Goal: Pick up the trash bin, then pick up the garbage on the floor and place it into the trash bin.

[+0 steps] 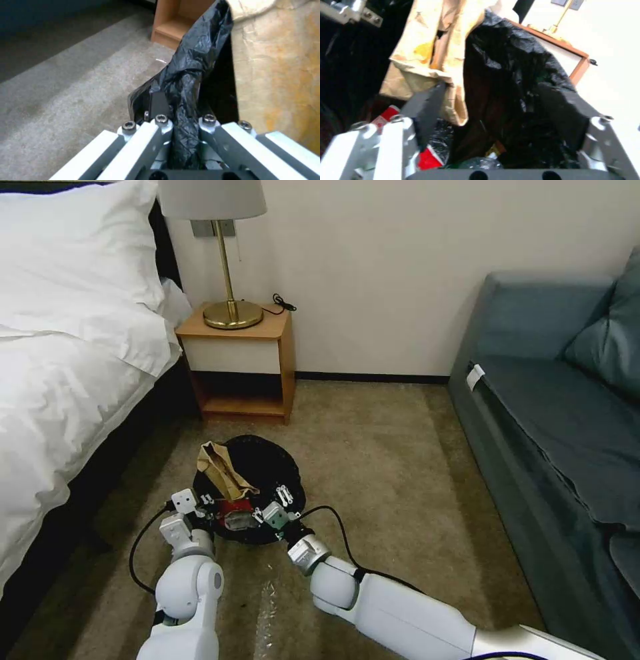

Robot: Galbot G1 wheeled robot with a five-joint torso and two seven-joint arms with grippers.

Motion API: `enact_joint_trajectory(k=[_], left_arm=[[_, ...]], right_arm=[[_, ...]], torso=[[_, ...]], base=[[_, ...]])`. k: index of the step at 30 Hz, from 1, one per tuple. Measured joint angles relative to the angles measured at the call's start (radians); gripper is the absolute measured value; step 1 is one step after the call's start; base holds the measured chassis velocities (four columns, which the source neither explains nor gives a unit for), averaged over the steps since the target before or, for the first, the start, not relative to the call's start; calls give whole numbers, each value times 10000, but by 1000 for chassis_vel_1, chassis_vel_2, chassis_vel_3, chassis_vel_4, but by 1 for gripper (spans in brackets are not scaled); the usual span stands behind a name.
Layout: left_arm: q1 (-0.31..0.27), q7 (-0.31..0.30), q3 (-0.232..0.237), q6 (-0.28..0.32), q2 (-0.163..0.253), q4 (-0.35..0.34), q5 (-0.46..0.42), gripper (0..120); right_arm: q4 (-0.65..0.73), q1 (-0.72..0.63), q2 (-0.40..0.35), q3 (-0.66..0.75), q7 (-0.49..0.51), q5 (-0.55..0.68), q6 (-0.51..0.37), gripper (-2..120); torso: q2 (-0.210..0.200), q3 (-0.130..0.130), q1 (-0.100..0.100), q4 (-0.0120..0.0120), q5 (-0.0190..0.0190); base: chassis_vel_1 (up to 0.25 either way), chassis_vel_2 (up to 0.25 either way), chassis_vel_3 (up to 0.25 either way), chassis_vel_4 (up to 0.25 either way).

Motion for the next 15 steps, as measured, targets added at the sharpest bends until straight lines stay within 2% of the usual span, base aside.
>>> enact_joint_trajectory(k=[4, 5, 6, 15], left_arm=[[-34, -7, -27, 0, 8, 67, -1, 3], [-68, -24, -42, 0, 10, 112, 0, 3], [-93, -41, -60, 0, 11, 141, -1, 3], [-193, -116, -140, 33, 23, 201, -5, 3]], right_arm=[[57, 6, -24, 74, -1, -9, 13, 87], [95, 17, -45, 124, -3, -10, 25, 95], [127, 23, -70, 162, -5, -10, 30, 98], [320, 86, -262, 371, -14, 1, 63, 100]], torso=[[0, 0, 0, 0, 0], [0, 0, 0, 0, 0], [0, 0, 0, 0, 0], [0, 0, 0, 0, 0]], base=[[0, 0, 0, 0], [0, 0, 0, 0], [0, 0, 0, 0], [0, 0, 0, 0]])
